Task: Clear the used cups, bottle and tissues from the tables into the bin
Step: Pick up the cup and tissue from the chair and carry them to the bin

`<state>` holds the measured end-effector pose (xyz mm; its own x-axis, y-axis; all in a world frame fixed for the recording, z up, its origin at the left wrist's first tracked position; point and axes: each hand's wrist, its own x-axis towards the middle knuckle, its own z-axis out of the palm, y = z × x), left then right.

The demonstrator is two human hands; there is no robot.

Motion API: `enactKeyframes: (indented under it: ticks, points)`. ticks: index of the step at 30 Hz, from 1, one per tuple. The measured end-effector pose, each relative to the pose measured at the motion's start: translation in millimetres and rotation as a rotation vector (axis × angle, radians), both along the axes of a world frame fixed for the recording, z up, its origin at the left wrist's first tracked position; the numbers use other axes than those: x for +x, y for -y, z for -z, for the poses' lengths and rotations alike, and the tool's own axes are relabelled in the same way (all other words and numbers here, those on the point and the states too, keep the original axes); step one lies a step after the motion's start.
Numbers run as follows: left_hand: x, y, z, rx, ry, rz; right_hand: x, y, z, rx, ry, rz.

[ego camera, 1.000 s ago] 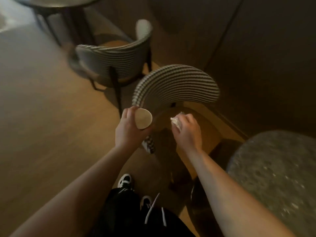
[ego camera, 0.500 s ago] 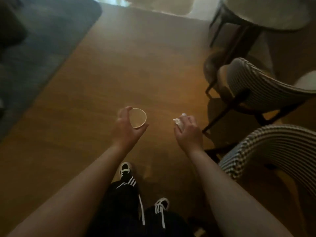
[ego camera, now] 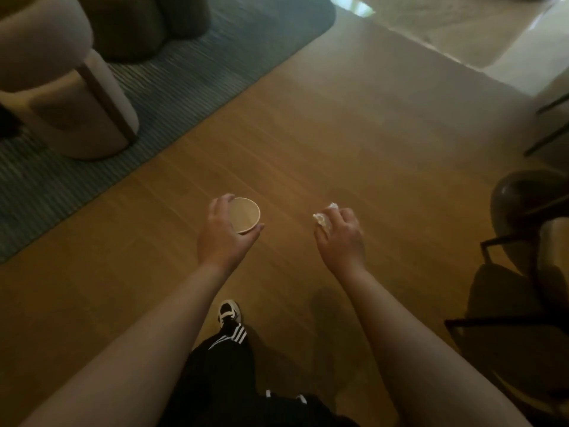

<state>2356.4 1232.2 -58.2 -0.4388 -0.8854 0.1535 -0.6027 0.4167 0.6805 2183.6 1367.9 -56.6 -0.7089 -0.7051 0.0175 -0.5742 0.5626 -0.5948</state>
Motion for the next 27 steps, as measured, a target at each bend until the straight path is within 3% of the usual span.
enactKeyframes:
  ticks: [8,16,27]
  points:
    - [-12,186,-6,0.001,0.000,0.028,-10,185,1,0.031,-0.014,-0.014]
    - [-86,304,-9,-0.028,0.012,0.030,-74,278,-7,0.029,-0.012,0.065]
    - [-303,454,2,-0.017,0.038,0.063,-304,441,0,0.005,-0.066,0.056]
